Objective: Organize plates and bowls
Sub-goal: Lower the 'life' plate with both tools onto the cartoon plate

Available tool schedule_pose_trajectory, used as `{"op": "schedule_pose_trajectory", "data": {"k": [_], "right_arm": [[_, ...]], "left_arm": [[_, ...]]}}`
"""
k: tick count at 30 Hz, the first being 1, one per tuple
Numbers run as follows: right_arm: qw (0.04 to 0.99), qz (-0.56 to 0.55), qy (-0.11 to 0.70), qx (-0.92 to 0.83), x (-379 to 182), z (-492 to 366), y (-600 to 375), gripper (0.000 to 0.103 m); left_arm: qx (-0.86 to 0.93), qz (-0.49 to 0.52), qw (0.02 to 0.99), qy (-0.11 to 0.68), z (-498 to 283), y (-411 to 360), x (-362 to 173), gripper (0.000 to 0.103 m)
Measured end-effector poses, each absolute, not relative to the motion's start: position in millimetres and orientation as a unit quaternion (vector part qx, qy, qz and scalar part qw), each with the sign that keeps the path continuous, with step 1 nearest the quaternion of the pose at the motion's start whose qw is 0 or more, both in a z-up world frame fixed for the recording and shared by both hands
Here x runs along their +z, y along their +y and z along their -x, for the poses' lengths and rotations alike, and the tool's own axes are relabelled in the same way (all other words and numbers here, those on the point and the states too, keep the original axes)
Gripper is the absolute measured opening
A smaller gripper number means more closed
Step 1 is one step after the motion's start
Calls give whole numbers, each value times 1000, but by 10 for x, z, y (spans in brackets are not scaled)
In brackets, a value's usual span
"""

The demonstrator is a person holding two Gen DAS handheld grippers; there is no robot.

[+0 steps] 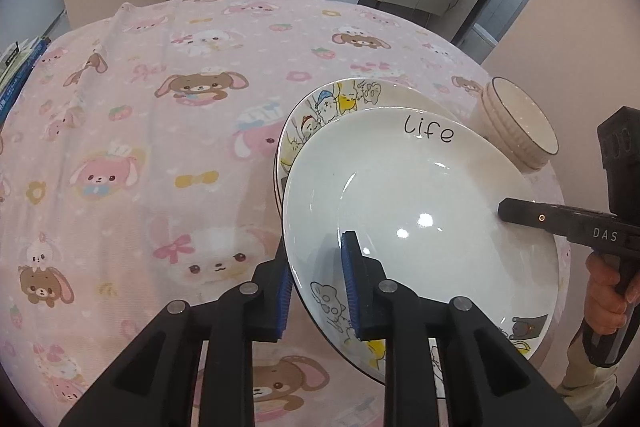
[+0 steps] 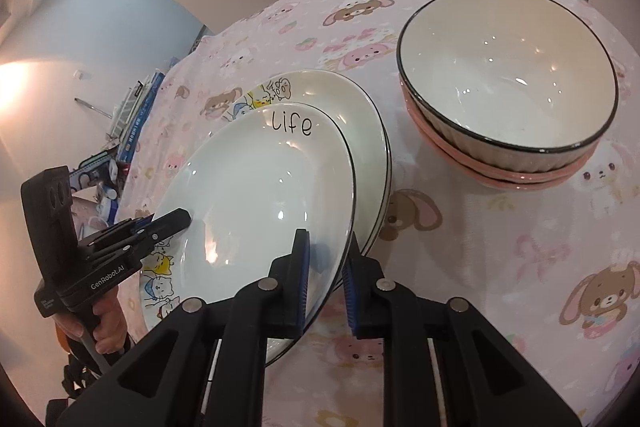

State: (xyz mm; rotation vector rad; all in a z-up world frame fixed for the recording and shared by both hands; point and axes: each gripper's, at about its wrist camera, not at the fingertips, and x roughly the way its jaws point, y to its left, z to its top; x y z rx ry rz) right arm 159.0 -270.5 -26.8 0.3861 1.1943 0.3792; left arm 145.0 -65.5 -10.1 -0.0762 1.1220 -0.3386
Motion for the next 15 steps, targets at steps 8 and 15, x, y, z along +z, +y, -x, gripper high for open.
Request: {"op": "schedule_pose_trajectory", "data": {"k": [8,15], "right_arm": [[807,-130,555,156,-241,-1624,-2558,20],[813,-123,551,144,-240,-1634,-2554,20]], "left_arm": [[-154,14,835,529,-1469,-685,-129,25],[-160,-9,836,525,-1490,-713,-129,26]]}}
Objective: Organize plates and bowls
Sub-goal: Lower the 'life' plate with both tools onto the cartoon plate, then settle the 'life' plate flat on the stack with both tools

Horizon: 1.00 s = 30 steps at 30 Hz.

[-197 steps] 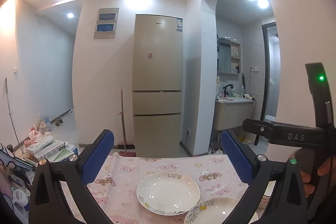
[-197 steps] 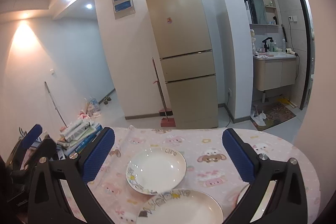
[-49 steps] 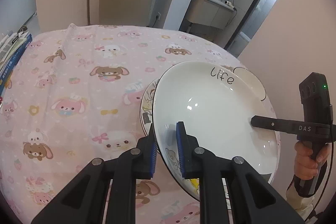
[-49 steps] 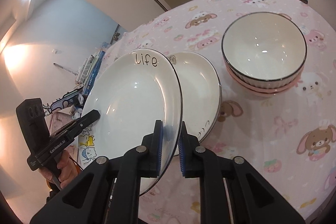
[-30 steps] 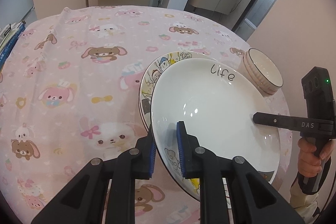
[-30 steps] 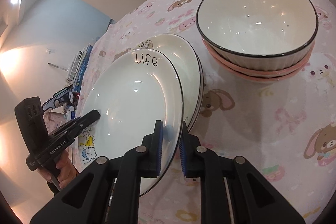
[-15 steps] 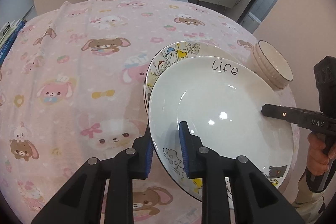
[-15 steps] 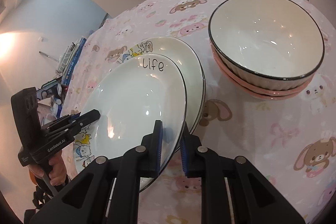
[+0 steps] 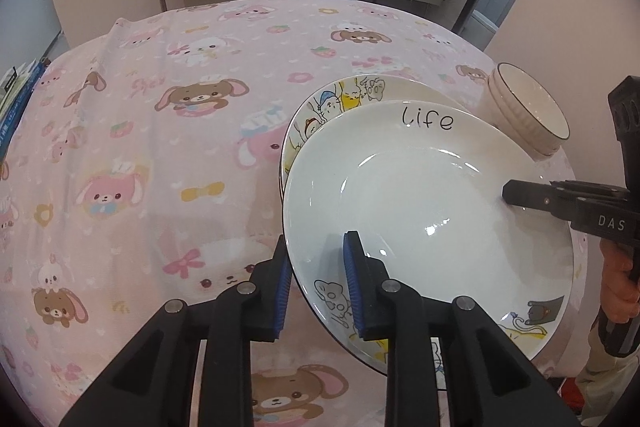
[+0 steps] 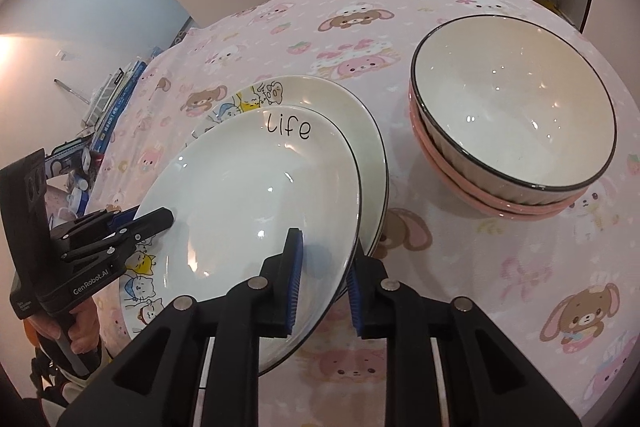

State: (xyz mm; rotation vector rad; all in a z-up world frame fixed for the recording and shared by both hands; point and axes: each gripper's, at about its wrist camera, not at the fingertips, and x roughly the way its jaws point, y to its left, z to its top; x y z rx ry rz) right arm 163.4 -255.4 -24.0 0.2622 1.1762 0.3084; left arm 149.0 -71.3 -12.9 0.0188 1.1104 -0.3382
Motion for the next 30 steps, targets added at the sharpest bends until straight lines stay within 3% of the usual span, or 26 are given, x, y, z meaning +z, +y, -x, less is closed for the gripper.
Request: {"op": "schedule_pose_trajectory", "data": {"k": [7,12,18,30], "right_arm": [[808,-123,558,145,-223,-1637,-2555,19],[804,-126,562,151,-211,-1633,-2573,19],[805,-116,565,140,-177,-1637,-2564,18],[791,-101,589,131,-175,-1578,-2558,19]], "left_arm": [[-162,-30,835,525,-1454,-738,-99,27],[-193,6,814,548,-1471,-707,-124,37],[-176,0,821,543,-1521,-727,-152,27],[-161,-90,829,528,-1485,-909,-109,25]]}}
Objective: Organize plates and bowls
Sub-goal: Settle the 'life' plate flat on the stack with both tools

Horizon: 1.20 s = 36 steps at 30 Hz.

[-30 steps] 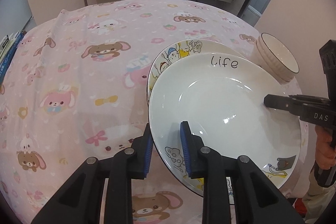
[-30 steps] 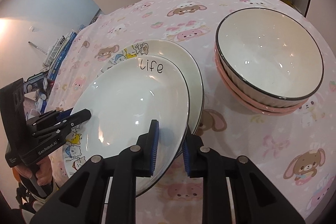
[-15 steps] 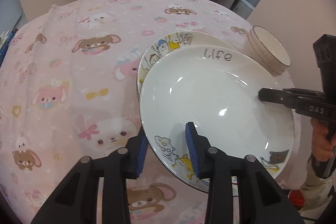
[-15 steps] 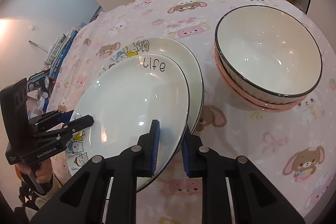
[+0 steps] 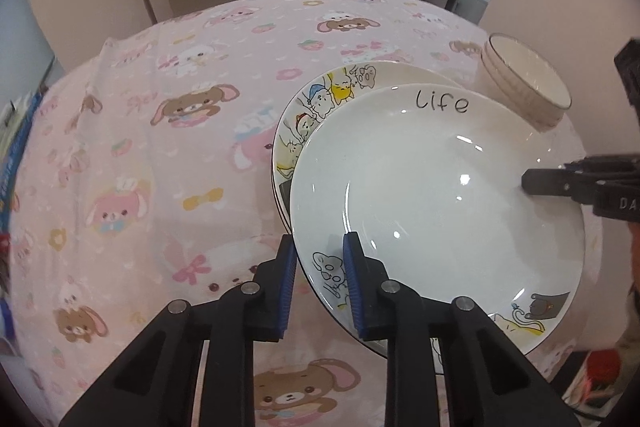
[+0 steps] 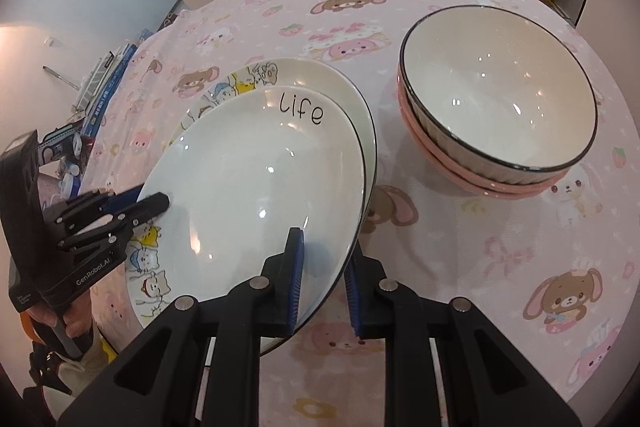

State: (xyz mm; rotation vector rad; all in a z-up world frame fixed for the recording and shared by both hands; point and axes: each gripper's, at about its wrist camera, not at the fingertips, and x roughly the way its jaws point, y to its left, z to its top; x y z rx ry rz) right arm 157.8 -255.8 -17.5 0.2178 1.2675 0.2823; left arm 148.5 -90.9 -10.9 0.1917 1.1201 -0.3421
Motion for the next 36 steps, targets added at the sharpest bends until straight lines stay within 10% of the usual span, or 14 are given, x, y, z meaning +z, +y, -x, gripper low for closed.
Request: {"op": "schedule_pose_trajectory", "data": {"k": [32,36], "right_arm": [[783,-53,608,121,-222,-1599,-2500,21],[784,-51,608,119,-219,-1590,-2488,21]], "left_arm": [[-134,-194,859,455,-1437,-1129,-86,17],[-168,-129,838,502,-1404,-961,-77,35]]}}
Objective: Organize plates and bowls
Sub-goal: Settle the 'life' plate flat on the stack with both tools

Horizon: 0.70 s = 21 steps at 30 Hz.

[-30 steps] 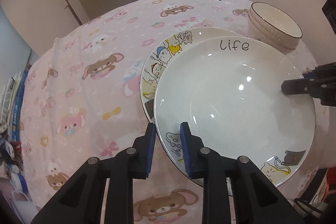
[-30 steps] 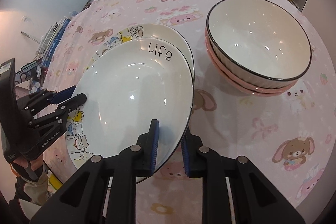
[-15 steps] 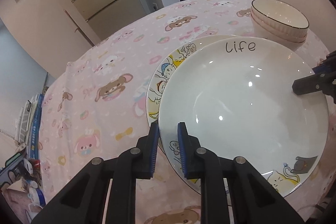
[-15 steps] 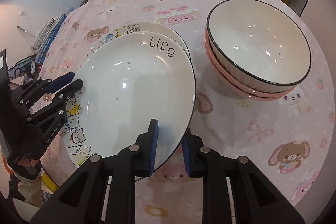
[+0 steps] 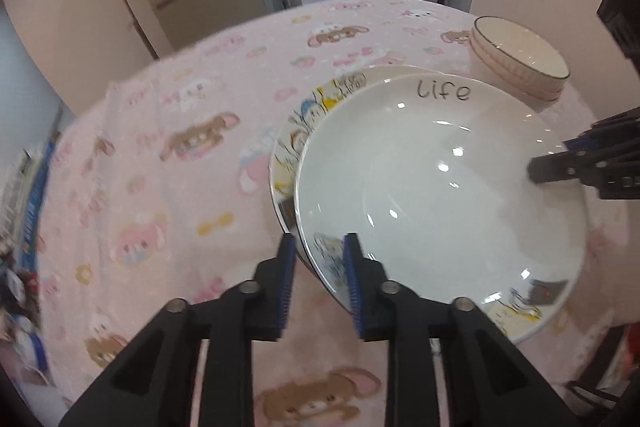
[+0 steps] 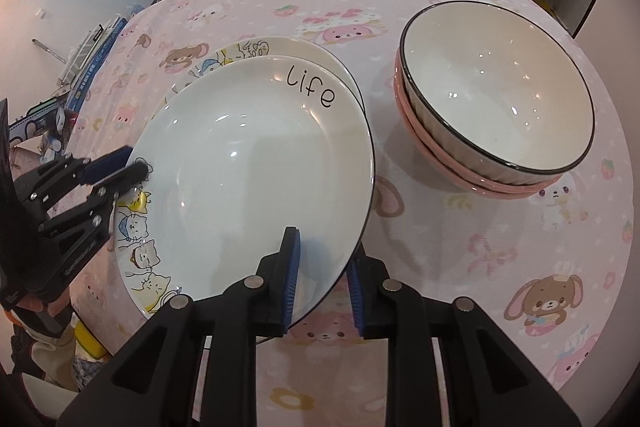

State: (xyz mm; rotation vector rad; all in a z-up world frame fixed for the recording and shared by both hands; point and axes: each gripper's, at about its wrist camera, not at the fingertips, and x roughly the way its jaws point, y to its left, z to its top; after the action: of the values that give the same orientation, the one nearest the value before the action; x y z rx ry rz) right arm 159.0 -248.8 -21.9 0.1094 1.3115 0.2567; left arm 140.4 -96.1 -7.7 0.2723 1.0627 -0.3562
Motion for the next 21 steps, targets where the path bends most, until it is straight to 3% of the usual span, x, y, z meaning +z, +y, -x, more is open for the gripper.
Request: {"op": "schedule_pose_trajectory", "data": {"k": [4,6,11,21], "right_arm": [[785,-47,607,115,-207,-1584,-2471,22],[786,-47,605,114,-205,-1577,-2469,22],[793,-44,599,106,-197,-1538,-2451,22],[786,-80,600,125,-171,-1423,-2558,23]], "left_arm": [[-221,-45,803,551,-1358,-831,-101,36],[-221,-28,802,554,-1335,-818,-83,28],[-218,16,795,566,-1406,-707,-81,22],[-198,-9,808,555,-1448,-697,-70,20]]}}
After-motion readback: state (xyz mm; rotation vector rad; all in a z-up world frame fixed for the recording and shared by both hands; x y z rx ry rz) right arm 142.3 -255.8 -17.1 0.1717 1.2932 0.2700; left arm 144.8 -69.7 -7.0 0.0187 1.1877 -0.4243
